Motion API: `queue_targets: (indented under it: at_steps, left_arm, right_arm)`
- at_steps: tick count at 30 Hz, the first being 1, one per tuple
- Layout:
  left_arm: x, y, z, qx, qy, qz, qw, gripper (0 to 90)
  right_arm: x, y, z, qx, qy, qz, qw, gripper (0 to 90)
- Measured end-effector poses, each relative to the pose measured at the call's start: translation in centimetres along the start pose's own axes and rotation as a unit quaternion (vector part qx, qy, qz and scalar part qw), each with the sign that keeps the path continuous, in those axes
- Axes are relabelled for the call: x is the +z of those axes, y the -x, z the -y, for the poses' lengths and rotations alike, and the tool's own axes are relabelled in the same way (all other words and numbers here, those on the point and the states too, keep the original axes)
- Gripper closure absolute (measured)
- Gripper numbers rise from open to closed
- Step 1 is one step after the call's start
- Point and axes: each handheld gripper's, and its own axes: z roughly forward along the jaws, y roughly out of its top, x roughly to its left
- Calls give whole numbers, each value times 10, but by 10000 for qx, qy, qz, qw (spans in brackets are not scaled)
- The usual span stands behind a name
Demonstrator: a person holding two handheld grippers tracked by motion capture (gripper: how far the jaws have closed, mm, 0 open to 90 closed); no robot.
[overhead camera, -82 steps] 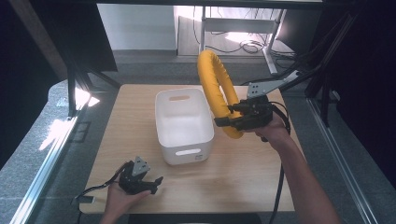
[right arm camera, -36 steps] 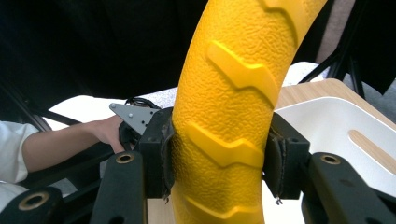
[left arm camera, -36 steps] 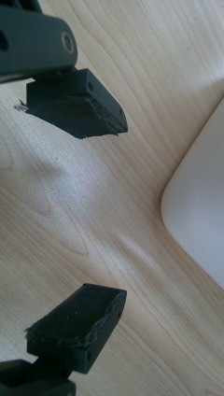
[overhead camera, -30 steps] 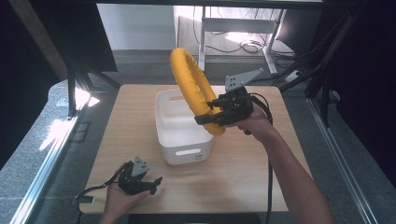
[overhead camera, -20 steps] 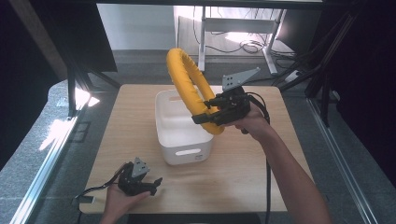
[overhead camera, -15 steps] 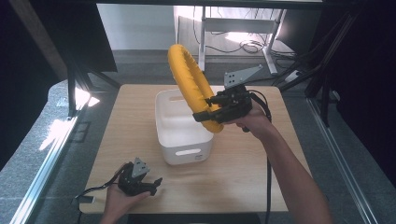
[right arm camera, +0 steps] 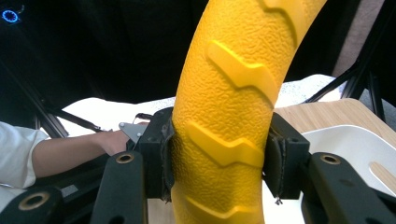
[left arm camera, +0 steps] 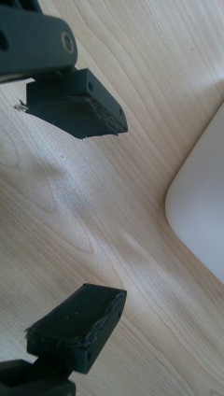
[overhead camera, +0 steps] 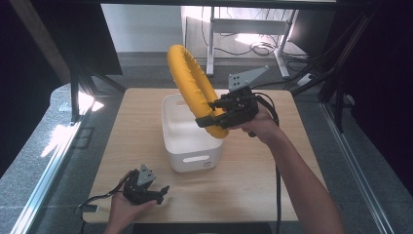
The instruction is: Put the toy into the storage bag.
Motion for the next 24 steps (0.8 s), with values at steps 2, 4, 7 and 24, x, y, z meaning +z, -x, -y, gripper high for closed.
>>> queue_targets:
  at_steps: [2,4,7,24]
  left_arm:
    - [0,0,0,-15,2,3,10000,177]
    - [-1,0,0,-10,1,2,10000,177]
    - [-1,0,0,-13,8,-4,10000,177]
    - [-1,1,1,10,-16,-16,10000,177]
  right_arm:
    - [2,0,-2,-13,0,-32,10000,511]
    - [4,-1,-3,-45,0,-59,10000,510]
    - [6,-2,-5,-51,8,-90,9999,510]
    - [23,-2,-6,-95,-47,-321,9994,510]
